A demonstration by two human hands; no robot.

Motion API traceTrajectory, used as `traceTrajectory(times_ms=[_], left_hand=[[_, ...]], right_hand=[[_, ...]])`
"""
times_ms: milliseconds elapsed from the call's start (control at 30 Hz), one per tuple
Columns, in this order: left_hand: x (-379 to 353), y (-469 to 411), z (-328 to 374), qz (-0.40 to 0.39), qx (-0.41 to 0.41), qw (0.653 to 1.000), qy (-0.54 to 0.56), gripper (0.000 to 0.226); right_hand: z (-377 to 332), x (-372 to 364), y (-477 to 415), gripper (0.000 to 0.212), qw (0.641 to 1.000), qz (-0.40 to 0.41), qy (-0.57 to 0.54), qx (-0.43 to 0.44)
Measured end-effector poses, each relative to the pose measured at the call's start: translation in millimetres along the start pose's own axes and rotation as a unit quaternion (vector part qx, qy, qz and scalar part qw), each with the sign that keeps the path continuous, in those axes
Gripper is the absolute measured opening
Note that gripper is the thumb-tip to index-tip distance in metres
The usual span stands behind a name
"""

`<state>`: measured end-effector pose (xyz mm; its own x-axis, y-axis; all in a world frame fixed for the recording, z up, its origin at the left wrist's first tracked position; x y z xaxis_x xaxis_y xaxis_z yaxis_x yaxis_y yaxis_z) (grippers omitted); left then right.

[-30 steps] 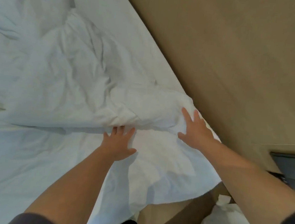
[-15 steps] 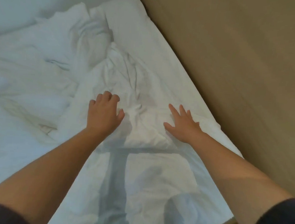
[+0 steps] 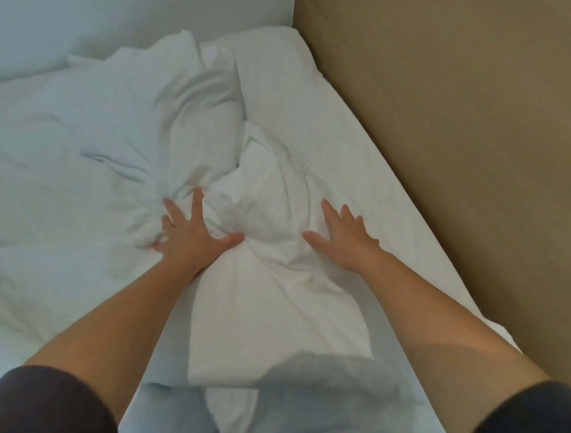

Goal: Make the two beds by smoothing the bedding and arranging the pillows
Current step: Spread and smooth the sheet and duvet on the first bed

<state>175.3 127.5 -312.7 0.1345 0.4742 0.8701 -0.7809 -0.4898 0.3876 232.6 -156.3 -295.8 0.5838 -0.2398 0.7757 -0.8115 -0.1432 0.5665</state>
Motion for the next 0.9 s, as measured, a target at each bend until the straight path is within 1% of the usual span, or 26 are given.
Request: traceTrajectory(times_ms=[67, 133, 200, 233, 300, 367, 400, 433, 500, 567, 667, 733, 800, 833, 867, 900], left_hand=[[-15.0, -21.4, -10.2, 0.006, -0.009, 1.000, -0.007, 0.119], [-21.8, -32.1, -15.7, 0.034, -0.024, 0.999, -0.017, 0.115], [-19.9, -41.7, -16.4, 0.057, -0.036, 0.998, -0.013, 0.109], [-16.9, -48.0, -15.9, 0.057, -0.036, 0.998, -0.014, 0.106], [-13.7, -61.9, -18.5, 0.026, -0.025, 0.999, 0.008, 0.099], [-5.3, -76.6, -18.5, 0.000, -0.017, 0.998, 0.058, 0.085], [-1.5, -77.1, -17.9, 0.001, -0.025, 0.997, 0.072, 0.074], [4.3, -74.4, -14.6, 0.016, -0.033, 0.996, 0.076, 0.065], [19.7, -64.3, -0.4, 0.062, -0.043, 0.993, 0.087, 0.052], [42.8, -51.7, 22.1, 0.100, -0.054, 0.988, 0.105, 0.044], [93.6, -57.2, 72.9, 0.150, -0.083, 0.975, 0.141, 0.046], [122.8, -67.0, 124.9, 0.170, -0.128, 0.968, 0.135, 0.050], [134.5, -72.1, 177.1, 0.178, -0.172, 0.961, 0.124, 0.051], [131.2, -74.2, 194.0, 0.182, -0.178, 0.959, 0.123, 0.051], [121.3, -77.6, 201.5, 0.177, -0.169, 0.962, 0.122, 0.052], [100.3, -81.9, 200.3, 0.154, -0.150, 0.970, 0.113, 0.054]], right_hand=[[-11.3, -2.2, -39.7, 0.086, 0.998, 0.023, -0.050, -0.037], [-28.3, -3.6, -72.4, 0.094, 0.992, 0.061, -0.098, -0.055], [-43.6, 0.8, -94.5, 0.102, 0.986, 0.103, -0.114, -0.063], [-48.7, 3.3, -102.7, 0.101, 0.984, 0.118, -0.114, -0.062], [-60.4, -2.4, -110.9, 0.084, 0.981, 0.100, -0.160, -0.033], [-75.7, -3.7, -116.2, 0.068, 0.979, 0.072, -0.191, 0.004], [-79.7, -3.3, -114.0, 0.061, 0.980, 0.074, -0.186, 0.014], [-82.4, 3.8, -112.1, 0.054, 0.982, 0.092, -0.165, 0.024], [-81.4, 33.9, -105.8, 0.037, 0.983, 0.149, -0.097, 0.035], [-82.5, 75.1, -94.0, 0.028, 0.975, 0.208, -0.048, 0.058], [-90.5, 154.3, -81.0, 0.026, 0.949, 0.299, -0.033, 0.093], [-81.8, 211.6, -73.9, 0.025, 0.929, 0.358, -0.053, 0.078], [-62.1, 258.2, -67.8, 0.025, 0.908, 0.409, -0.069, 0.050], [-50.0, 268.0, -68.5, 0.026, 0.903, 0.422, -0.067, 0.037], [-39.6, 267.3, -72.6, 0.026, 0.906, 0.420, -0.052, 0.026], [-28.8, 253.1, -83.7, 0.027, 0.919, 0.393, -0.024, 0.015]])
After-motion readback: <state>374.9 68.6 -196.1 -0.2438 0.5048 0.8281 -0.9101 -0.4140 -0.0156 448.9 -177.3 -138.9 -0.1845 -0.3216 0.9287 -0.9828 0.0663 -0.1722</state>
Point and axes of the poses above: each hand's wrist, its own y-axis away from the middle knuckle, its own x-axis out of the back of the hand, z = x × y, the point moved 9 cm from there along -y, towards the middle knuckle, and after that the axes turned 5 degrees about z, right-handed, at the moved point
